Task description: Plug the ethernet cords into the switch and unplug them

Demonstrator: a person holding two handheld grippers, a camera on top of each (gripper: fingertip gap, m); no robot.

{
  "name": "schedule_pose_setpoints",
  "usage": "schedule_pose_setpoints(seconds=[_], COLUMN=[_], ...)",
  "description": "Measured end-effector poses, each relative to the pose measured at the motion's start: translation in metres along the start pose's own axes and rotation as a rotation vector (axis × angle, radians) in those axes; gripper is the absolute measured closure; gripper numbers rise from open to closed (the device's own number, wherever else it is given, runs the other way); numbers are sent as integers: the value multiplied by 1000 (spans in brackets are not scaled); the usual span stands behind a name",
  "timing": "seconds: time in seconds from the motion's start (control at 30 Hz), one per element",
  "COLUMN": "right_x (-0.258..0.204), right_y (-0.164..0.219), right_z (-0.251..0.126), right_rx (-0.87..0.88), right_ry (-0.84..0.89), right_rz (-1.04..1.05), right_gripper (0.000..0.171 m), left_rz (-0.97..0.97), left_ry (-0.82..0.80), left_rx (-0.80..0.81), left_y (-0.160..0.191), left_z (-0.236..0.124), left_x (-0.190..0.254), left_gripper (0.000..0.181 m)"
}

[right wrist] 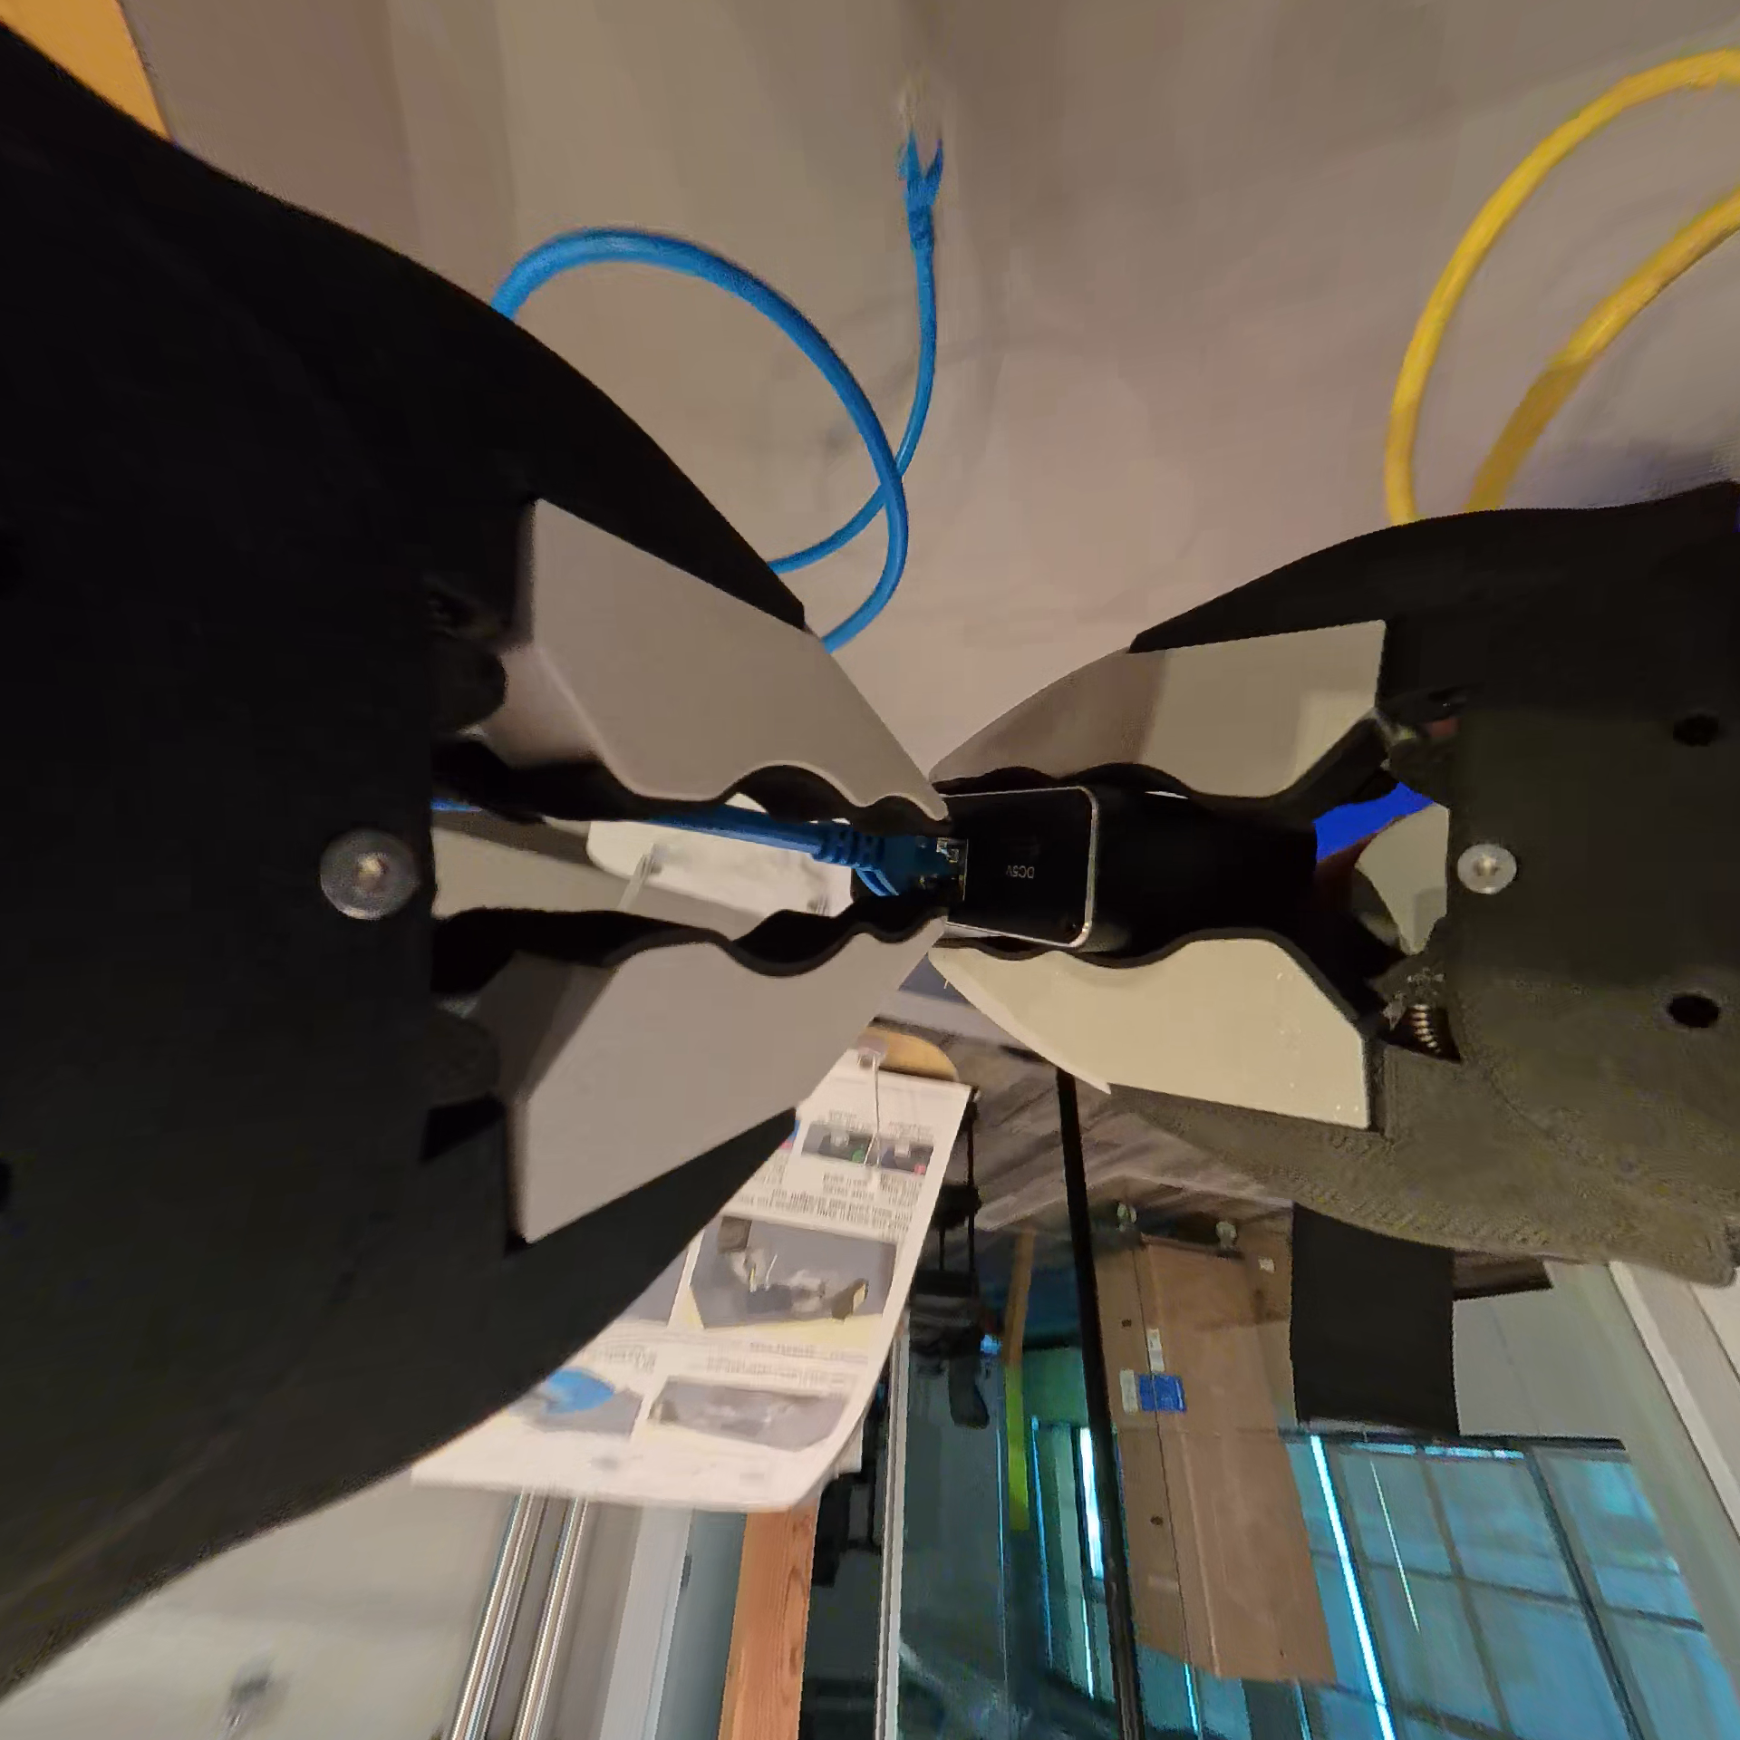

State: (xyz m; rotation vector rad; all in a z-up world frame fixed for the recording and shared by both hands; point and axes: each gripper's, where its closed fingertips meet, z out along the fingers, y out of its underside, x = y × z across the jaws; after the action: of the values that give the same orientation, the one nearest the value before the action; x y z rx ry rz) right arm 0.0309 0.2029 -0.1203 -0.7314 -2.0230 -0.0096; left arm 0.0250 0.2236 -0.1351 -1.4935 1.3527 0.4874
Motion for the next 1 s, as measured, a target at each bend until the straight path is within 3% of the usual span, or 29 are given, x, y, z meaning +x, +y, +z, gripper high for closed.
schedule_pose_setpoints(seconds=[0.03, 0.23, 0.47, 0.77, 1.0], right_x=[1, 6, 3, -2, -10], right_y=[1, -3, -5, -1, -4], right_z=[1, -1, -2, -3, -13], right_rx=[-23, -72, -94, -57, 75], right_ry=[15, 81, 13, -33, -123], right_rz=[-34, -142, -172, -32, 78], right_gripper=[162, 162, 165, 166, 166], left_rz=[1, -1, 8, -2, -71], left_ry=[-8, -15, -4, -1, 77], left_rx=[-2, 7, 7, 19, 119], left_y=[1, 0, 0, -3, -13], left_z=[1, -5, -6, -2, -2], left_x=[-1, -6, -3, 0, 10], left_gripper=[146, 146, 146, 146, 144])
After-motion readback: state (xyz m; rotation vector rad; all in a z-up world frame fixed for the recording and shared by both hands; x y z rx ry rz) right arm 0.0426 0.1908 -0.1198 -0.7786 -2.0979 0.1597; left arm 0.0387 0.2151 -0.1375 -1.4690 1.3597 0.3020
